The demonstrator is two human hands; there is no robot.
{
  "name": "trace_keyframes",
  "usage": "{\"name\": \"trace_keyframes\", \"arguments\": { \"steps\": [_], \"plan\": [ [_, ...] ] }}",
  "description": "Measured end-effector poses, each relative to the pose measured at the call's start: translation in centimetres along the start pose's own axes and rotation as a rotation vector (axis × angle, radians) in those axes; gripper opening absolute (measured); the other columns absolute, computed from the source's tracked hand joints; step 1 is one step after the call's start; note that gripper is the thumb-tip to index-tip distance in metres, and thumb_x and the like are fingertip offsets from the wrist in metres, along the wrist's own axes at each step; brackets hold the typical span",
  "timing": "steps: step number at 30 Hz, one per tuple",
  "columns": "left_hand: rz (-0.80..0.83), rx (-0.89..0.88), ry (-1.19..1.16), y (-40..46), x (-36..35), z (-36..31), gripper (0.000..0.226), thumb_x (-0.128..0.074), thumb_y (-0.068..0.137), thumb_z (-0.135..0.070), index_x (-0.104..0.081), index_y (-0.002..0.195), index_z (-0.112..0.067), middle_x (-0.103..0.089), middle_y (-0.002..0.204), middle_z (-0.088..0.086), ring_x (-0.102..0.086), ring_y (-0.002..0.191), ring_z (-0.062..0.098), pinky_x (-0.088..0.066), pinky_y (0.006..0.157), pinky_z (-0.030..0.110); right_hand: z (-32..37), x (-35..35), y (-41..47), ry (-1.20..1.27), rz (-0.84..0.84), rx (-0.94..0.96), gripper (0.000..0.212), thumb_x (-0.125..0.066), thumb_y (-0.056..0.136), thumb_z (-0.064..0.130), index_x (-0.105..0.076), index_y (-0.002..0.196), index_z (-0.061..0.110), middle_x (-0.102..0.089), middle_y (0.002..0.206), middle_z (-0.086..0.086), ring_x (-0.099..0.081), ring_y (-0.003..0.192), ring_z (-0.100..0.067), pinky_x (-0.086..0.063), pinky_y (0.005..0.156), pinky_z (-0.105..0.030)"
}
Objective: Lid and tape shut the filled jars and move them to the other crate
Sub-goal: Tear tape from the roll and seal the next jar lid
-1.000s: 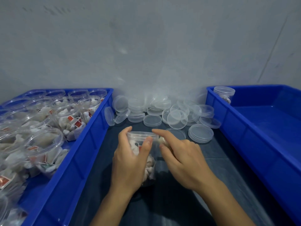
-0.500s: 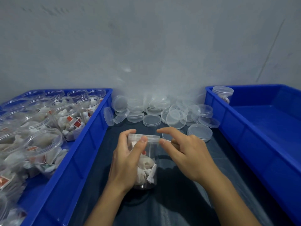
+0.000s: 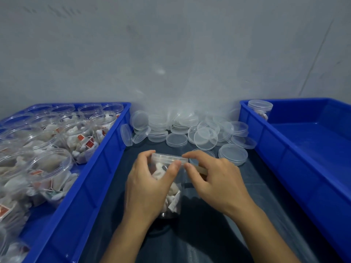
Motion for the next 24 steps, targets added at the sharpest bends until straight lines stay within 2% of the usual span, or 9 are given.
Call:
{"name": "trace_keyframes", "arguments": {
  "steps": [3,6,10,13,17,20,21,22,24],
  "plan": [
    [-0.032,-0.012,0.076,-0.4,0.2,-0.6,0.079,-0.047,0.081,-0.086,-0.052,0.138,-0.032,-0.067,0.118,-0.013,-0.065,0.109,0.012,-0.05,0.091,0.038,0.7,-0.1,-0.2,-0.014,-0.006,0.011,0.038,-0.039,0.099,0.061,-0.059,0.127,0.045,-0.066,0.067,0.014,-0.067,0.074,-0.015,-0.053,0.072,-0.04],
    [-0.003,0.003,0.053,-0.4,0.0,-0.5,0.081,-0.041,0.089,-0.079,-0.044,0.152,-0.028,-0.068,0.127,-0.006,-0.063,0.117,0.018,-0.048,0.097,0.04,1.3,-0.7,-0.6,-0.031,0.034,0.029,0.045,-0.026,0.097,0.059,-0.051,0.131,0.044,-0.065,0.07,0.014,-0.066,0.078,-0.017,-0.051,0.073,-0.042],
    [0.019,0.016,-0.057,-0.1,0.1,-0.3,0.078,-0.045,0.085,-0.074,-0.046,0.148,-0.029,-0.067,0.119,-0.009,-0.063,0.112,0.013,-0.048,0.092,0.036,0.8,-1.0,-0.5,0.001,0.085,0.027,0.053,-0.017,0.095,0.05,-0.044,0.14,0.048,-0.051,0.062,0.012,-0.058,0.072,-0.019,-0.047,0.072,-0.045],
    [0.026,0.016,-0.115,-0.1,0.1,-0.1,0.075,-0.046,0.088,-0.07,-0.048,0.149,-0.028,-0.067,0.12,-0.011,-0.064,0.112,0.011,-0.05,0.093,0.035,0.5,-1.0,-0.4,-0.064,0.064,0.044,0.052,-0.013,0.097,0.053,-0.04,0.141,0.05,-0.061,0.068,0.008,-0.06,0.071,-0.023,-0.046,0.069,-0.045],
    [0.033,0.01,-0.148,0.1,0.3,0.1,0.083,-0.041,0.083,-0.079,-0.051,0.147,-0.028,-0.067,0.118,-0.015,-0.062,0.11,0.0,-0.05,0.094,0.029,0.4,-1.3,-0.2,-0.146,0.041,0.074,0.049,-0.014,0.101,0.054,-0.039,0.142,0.049,-0.064,0.07,0.006,-0.063,0.074,-0.028,-0.047,0.067,-0.044],
    [0.034,0.016,-0.183,0.1,0.4,0.1,0.083,-0.041,0.079,-0.081,-0.055,0.142,-0.028,-0.066,0.11,-0.024,-0.058,0.104,-0.017,-0.043,0.084,0.007,0.2,-1.6,0.0,-0.165,0.041,0.076,0.048,-0.014,0.102,0.055,-0.038,0.143,0.049,-0.065,0.072,0.007,-0.065,0.075,-0.028,-0.048,0.068,-0.044],
    [0.036,0.02,-0.193,0.1,0.3,0.1,0.082,-0.041,0.079,-0.081,-0.056,0.14,-0.029,-0.067,0.108,-0.026,-0.058,0.104,-0.019,-0.041,0.082,0.005,0.1,-1.6,0.0,-0.164,0.045,0.071,0.048,-0.013,0.102,0.056,-0.037,0.143,0.05,-0.066,0.073,0.007,-0.065,0.077,-0.027,-0.048,0.069,-0.044],
    [0.039,0.027,-0.206,0.1,0.3,0.2,0.08,-0.042,0.079,-0.081,-0.057,0.139,-0.03,-0.068,0.106,-0.027,-0.058,0.104,-0.018,-0.042,0.085,0.008,0.0,-1.7,0.0,-0.16,0.046,0.069,0.049,-0.012,0.101,0.057,-0.036,0.143,0.05,-0.066,0.074,0.008,-0.065,0.077,-0.026,-0.048,0.069,-0.044],
    [0.052,0.049,-0.234,0.2,0.1,0.5,0.075,-0.044,0.08,-0.079,-0.06,0.134,-0.03,-0.068,0.108,-0.031,-0.063,0.105,-0.01,-0.049,0.095,0.023,0.0,-1.7,0.0,-0.151,0.043,0.069,0.05,-0.012,0.1,0.058,-0.036,0.143,0.051,-0.067,0.075,0.009,-0.065,0.078,-0.025,-0.047,0.068,-0.043]
  ]
}}
Point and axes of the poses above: each hand's wrist, its own y-axis towards the middle knuckle, its own x-axis out of the back of the hand, z = x × y, the point moved 7 cm from there along y, towards the middle knuckle
